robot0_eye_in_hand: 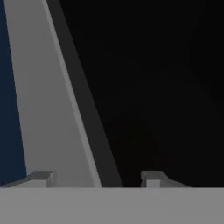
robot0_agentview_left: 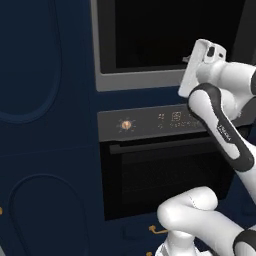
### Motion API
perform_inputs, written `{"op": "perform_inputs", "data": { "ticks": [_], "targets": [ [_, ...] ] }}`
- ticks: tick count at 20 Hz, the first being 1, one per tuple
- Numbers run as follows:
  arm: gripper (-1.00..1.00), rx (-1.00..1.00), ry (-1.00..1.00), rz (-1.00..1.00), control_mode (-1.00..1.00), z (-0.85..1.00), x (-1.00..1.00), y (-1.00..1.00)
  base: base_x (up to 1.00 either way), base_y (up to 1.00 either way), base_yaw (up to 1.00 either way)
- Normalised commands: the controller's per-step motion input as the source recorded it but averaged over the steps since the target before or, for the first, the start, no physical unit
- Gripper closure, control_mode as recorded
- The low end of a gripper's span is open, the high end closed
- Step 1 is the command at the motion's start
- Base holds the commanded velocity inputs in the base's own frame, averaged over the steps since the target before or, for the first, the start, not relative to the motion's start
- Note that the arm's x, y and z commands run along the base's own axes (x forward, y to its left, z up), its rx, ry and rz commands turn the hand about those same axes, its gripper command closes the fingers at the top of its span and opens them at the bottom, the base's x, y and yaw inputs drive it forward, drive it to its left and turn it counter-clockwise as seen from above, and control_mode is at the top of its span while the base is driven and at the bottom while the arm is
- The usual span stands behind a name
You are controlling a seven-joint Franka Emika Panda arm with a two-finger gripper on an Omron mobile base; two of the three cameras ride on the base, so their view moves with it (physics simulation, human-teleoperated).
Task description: Pick the lemon from the sink and place it in the bowl. Then pick the bowl and place it in the microwave. Then close the microwave door and press the start button.
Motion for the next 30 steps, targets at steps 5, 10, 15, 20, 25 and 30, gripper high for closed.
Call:
{"op": "perform_inputs", "data": {
  "ticks": [5, 10, 15, 20, 25, 30],
  "targets": [
    [-1.00, 0.07, -0.04, 0.18, -1.00, 0.00, -0.47, -0.49, 0.00, 0.00, 0.00],
    [-1.00, 0.19, -0.09, 0.14, -1.00, 0.00, -0.85, -1.00, 0.00, 0.00, 0.00],
    [-1.00, 0.14, -0.03, 0.07, -1.00, 0.00, -0.24, -1.00, 0.00, 0.00, 0.00],
    [-1.00, 0.08, 0.00, 0.00, -1.00, 0.02, 0.13, -1.00, 0.00, 0.00, 0.00],
    [-1.00, 0.09, 0.00, 0.03, -1.00, -0.01, 0.43, -0.94, 0.00, 0.00, 0.00],
    [-1.00, 0.07, -0.01, 0.12, -1.00, -0.08, 0.59, -0.38, 0.00, 0.00, 0.00]
  ]
}}
